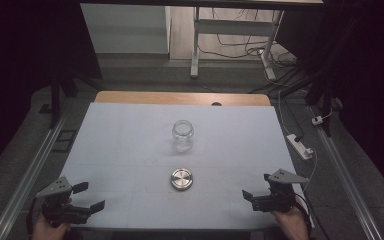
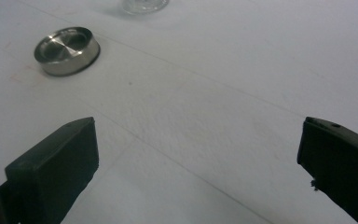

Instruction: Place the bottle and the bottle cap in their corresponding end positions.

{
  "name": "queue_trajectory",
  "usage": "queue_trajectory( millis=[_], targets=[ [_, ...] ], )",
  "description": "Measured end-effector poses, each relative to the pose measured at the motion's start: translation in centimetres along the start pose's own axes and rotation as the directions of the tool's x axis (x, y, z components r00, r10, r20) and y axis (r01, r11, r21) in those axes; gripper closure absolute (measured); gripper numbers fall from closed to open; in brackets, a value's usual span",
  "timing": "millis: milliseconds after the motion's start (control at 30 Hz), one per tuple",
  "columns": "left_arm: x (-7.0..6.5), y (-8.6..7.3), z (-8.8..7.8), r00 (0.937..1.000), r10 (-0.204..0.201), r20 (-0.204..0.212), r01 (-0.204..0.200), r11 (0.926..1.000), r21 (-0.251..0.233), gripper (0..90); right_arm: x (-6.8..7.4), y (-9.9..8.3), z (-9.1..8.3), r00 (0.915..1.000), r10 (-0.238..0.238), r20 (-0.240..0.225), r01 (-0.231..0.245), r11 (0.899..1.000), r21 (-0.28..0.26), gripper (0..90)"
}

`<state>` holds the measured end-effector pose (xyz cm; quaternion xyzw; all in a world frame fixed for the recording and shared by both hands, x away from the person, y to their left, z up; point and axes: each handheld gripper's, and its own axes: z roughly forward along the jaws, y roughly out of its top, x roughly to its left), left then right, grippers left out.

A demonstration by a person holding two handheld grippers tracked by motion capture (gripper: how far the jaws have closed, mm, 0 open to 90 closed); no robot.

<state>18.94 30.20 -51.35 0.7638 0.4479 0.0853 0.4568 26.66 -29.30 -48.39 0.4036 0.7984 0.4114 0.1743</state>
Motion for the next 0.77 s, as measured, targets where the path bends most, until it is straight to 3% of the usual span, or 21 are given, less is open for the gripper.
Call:
queue_trajectory(
  millis=[233, 633, 767],
  targets=[
    [0.1, -0.7, -0.4, 0.9994, -0.014, -0.03, 0.015, 0.9998, 0.01, 0.0, -0.4, -1.5, -0.8, 0.9986, 0.026, 0.045, -0.027, 0.999, 0.022, 0.0],
    [0.4, -1.9, -0.7, 0.9961, -0.036, -0.081, 0.041, 0.9974, 0.06, 0.0, -0.6, -2.5, -1.7, 0.9962, 0.071, 0.049, -0.073, 0.997, 0.031, 0.0],
    [0.5, -1.9, -0.6, 0.9959, -0.045, -0.078, 0.05, 0.9964, 0.068, 0.0, -0.6, -2.6, -1.7, 0.9959, 0.078, 0.045, -0.08, 0.996, 0.037, 0.0]
  ],
)
